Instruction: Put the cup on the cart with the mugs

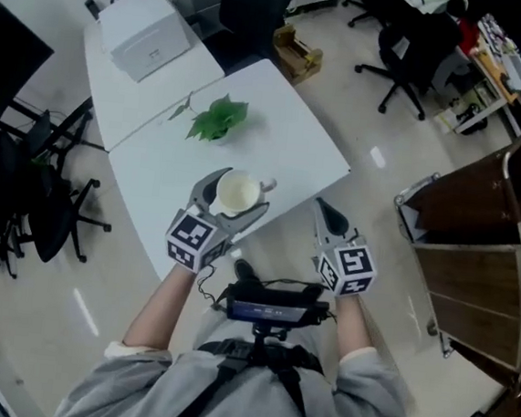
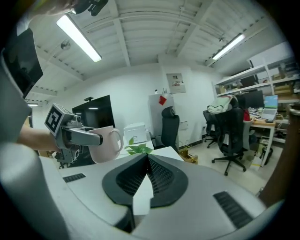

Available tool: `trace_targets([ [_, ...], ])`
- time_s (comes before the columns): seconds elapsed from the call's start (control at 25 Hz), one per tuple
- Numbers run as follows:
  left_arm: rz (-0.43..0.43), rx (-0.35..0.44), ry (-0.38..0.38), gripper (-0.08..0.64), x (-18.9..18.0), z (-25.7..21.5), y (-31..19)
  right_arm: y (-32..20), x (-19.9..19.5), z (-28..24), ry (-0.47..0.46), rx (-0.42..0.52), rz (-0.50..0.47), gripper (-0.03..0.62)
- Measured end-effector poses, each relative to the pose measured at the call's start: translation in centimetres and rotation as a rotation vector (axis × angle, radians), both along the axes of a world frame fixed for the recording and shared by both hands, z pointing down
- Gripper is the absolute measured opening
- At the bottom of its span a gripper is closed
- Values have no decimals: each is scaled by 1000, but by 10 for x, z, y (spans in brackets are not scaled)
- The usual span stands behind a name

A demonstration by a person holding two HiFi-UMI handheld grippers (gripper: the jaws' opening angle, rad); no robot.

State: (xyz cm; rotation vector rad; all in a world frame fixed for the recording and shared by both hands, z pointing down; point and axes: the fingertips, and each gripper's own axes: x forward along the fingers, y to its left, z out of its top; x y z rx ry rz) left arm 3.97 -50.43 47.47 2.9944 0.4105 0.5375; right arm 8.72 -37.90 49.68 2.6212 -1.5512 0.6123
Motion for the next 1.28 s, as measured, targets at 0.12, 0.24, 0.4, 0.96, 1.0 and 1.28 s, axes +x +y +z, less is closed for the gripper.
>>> trace_targets([
  [0.12,66,10,-1,439,24,1,56,62,19,2,-7,-7,89,6],
  [0.24,129,7,4,439,46,0,113,125,31,6,-11,-10,166,6],
  [0.4,234,5,17,439,70,-2,188,204,42,3,-8,-15,265,6],
  [0.96,626,11,55,439,131,-21,442,452,56,-4,24,-50,642,6],
  [1.0,662,11,50,439,132,-21,459,468,55,-6,25,-52,677,6],
  [1.28,917,-8,47,439,136,-27,559,557,41,-21,37,-59,903,6],
])
